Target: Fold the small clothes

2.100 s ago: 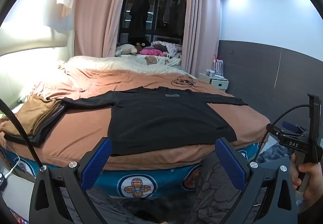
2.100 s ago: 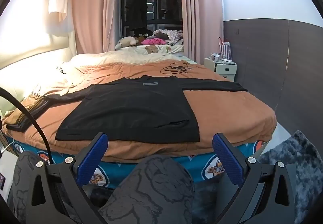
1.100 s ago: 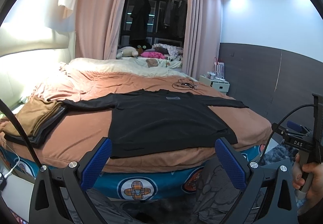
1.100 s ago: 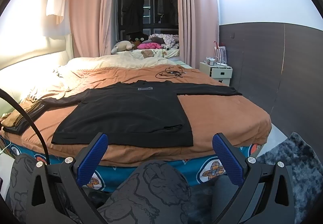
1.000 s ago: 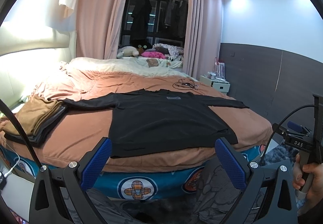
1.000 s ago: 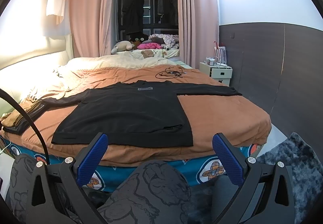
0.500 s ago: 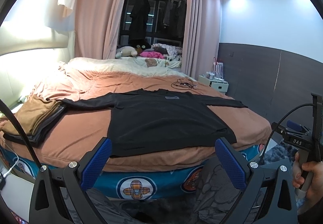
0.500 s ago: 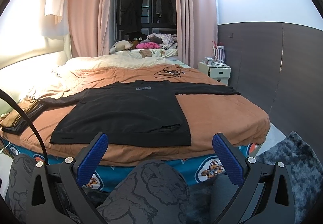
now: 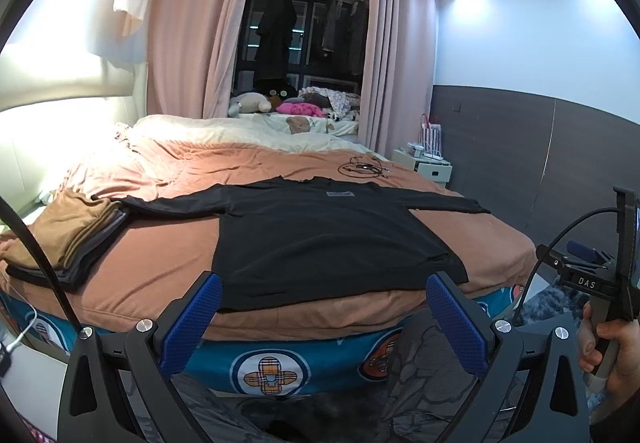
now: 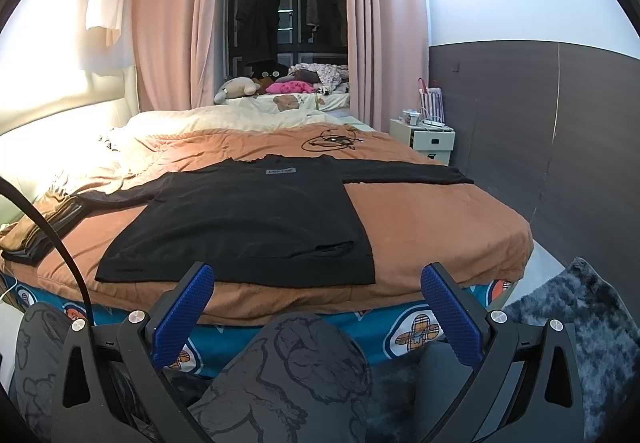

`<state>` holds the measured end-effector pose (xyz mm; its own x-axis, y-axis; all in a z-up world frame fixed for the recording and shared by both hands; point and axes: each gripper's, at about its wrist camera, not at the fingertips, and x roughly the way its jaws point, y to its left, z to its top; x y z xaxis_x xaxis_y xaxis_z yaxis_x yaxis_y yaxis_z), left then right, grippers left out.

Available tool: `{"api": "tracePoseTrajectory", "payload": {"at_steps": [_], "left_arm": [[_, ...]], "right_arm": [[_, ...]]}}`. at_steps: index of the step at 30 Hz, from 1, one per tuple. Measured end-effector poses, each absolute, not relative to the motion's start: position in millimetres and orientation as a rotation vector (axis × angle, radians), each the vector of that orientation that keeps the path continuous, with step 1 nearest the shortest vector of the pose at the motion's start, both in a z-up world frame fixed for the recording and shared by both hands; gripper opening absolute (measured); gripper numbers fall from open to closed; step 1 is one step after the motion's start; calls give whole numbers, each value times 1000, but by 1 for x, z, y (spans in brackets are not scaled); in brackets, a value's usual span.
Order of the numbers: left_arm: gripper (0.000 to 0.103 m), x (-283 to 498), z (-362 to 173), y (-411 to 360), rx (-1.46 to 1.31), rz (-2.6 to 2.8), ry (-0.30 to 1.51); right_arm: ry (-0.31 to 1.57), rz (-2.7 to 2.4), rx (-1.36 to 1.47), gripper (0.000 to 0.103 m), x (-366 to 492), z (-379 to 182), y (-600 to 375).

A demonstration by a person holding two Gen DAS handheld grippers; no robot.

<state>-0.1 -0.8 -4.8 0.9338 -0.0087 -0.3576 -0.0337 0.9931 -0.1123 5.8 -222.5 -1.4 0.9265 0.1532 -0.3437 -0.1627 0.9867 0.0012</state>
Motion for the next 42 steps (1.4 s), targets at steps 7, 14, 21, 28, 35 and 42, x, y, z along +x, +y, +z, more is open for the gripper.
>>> {"api": "tracePoseTrajectory", "payload": {"at_steps": [7,14,21,28,35,42], "left_arm": [[102,-1,-5,2,-119,13,375],[102,2,-7,5,-121,15,381],[102,9,-9,7,-128,16,387],[102,30,-11,17,-144,20,405],[102,60,-11,35,-155,45,419],[101,101,-12,68,-184,92,423]], "right_arm": [[348,160,-26,103,6,-2,-222],[349,164,-19,103,6,-2,-224],[349,166,-9,103,9,2,-226],[364,174,-2,103,21,3,-226],[388,183,0,103,53,8,-218],[406,227,-15,103,104,15,-205]]}}
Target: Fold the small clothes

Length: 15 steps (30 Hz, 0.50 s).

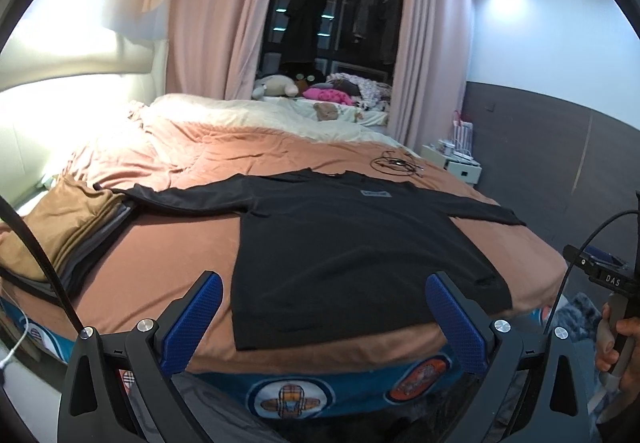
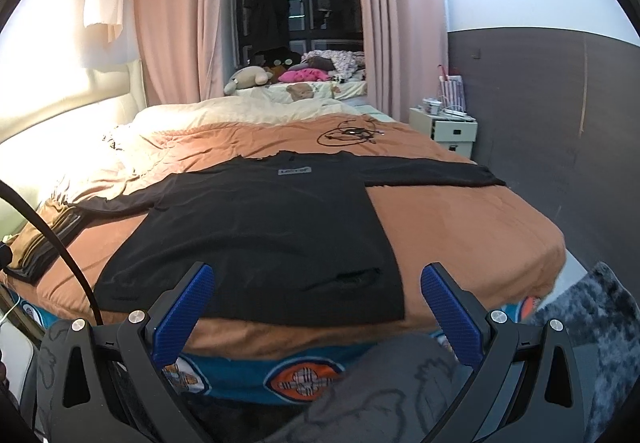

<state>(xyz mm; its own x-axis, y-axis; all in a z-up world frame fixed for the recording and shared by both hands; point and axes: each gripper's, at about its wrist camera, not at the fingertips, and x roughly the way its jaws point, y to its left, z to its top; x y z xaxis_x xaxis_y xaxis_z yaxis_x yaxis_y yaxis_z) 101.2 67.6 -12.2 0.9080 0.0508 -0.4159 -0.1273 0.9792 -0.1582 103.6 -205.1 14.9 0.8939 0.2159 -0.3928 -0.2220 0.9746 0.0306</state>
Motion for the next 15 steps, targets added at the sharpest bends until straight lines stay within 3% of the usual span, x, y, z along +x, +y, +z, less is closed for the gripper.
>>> {"api": "tracePoseTrajectory", "payload": {"at_steps": [15], "left_arm": [[92,208,-28,182,-251,259,498]], "right_arm": [[454,386,-59,103,243,20,-174]]}}
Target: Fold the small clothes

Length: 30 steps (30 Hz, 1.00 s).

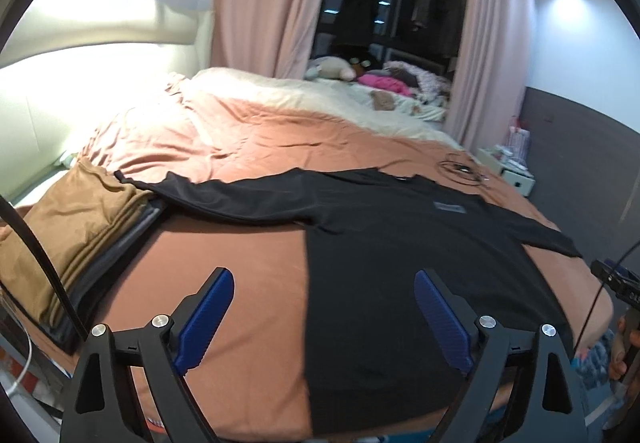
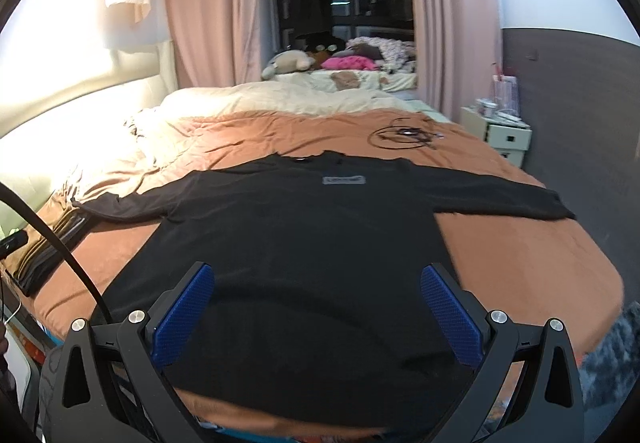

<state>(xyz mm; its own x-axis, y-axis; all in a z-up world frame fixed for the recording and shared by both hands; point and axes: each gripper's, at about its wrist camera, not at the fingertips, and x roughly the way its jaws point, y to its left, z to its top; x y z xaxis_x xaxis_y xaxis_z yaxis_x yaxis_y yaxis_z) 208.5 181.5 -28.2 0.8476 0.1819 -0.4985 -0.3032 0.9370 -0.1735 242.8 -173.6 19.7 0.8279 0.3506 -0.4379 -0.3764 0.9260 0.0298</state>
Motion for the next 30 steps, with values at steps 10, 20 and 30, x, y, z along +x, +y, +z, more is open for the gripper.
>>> {"api": "tracePoseTrajectory", "payload": {"at_steps": [10,20,30], "left_arm": [[83,265,-35,247,-315,359,551],[77,305,-45,314,-429,445,599],[72,340,-69,370,-533,510,644]], "right_arm": [[493,492,-56,103,325,28,-155],[555,587,-32,94,403,36,-132],[655,655,-22,76,467,46,-92]]}}
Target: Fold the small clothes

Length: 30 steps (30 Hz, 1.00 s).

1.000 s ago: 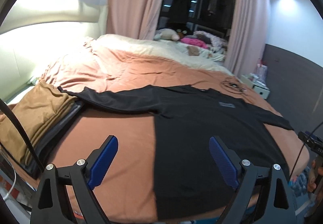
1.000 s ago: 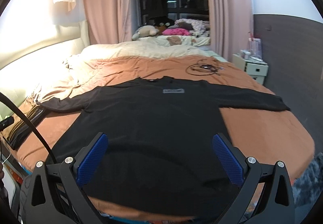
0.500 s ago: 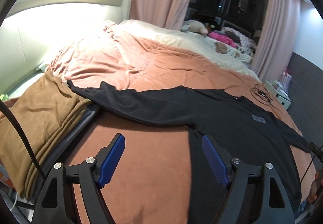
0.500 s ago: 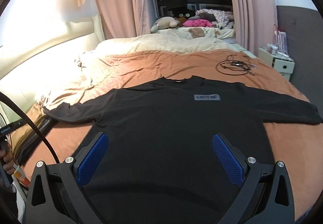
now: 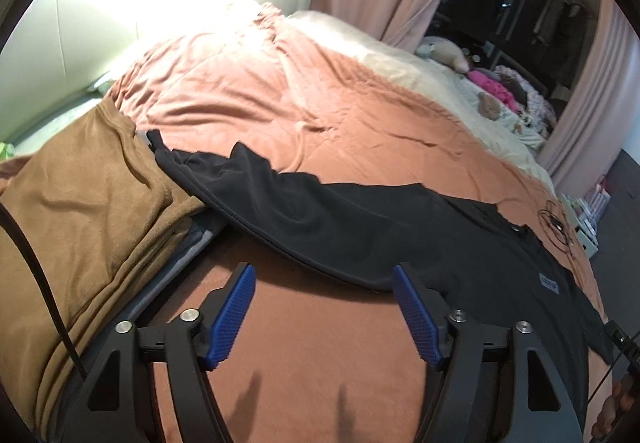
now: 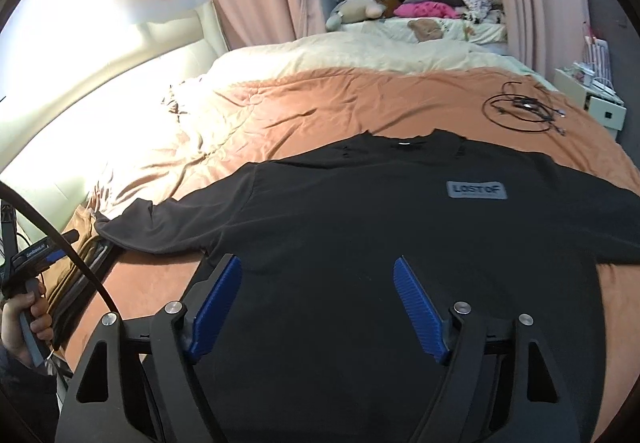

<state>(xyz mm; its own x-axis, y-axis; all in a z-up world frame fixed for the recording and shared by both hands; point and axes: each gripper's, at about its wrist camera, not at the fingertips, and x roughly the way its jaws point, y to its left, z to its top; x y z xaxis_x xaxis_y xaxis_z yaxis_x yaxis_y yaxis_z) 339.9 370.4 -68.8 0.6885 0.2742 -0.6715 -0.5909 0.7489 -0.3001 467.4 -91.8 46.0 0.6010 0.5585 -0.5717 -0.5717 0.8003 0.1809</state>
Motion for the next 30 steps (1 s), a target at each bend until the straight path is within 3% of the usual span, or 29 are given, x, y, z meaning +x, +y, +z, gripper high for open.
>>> {"api": "tracePoseTrajectory", "payload": {"at_steps": [7,10,13,15,18,22,30], "left_arm": [[69,371,-109,403,-586,556,713],[65,385,-128,416,-623,572,731],[45,397,-140,425,-654,568,747],[20,403,-145,431,-676,568,751],[7,408,-137,434,-681,561,717],[5,414,-115,435,-661,530,663],[5,424,-77,430,-624,501,601]], "right_arm": [[713,707,-56,60,499,37,-46],[763,738,-62,44,519,28,-24],[800,757,-74,38,537,21,0],[820,765,-84,33,546,18,13],[848,788,-95,31,561,13,40],[877,823,-123,26,579,4,80],[933,867,-141,25,602,-24,135]]}}
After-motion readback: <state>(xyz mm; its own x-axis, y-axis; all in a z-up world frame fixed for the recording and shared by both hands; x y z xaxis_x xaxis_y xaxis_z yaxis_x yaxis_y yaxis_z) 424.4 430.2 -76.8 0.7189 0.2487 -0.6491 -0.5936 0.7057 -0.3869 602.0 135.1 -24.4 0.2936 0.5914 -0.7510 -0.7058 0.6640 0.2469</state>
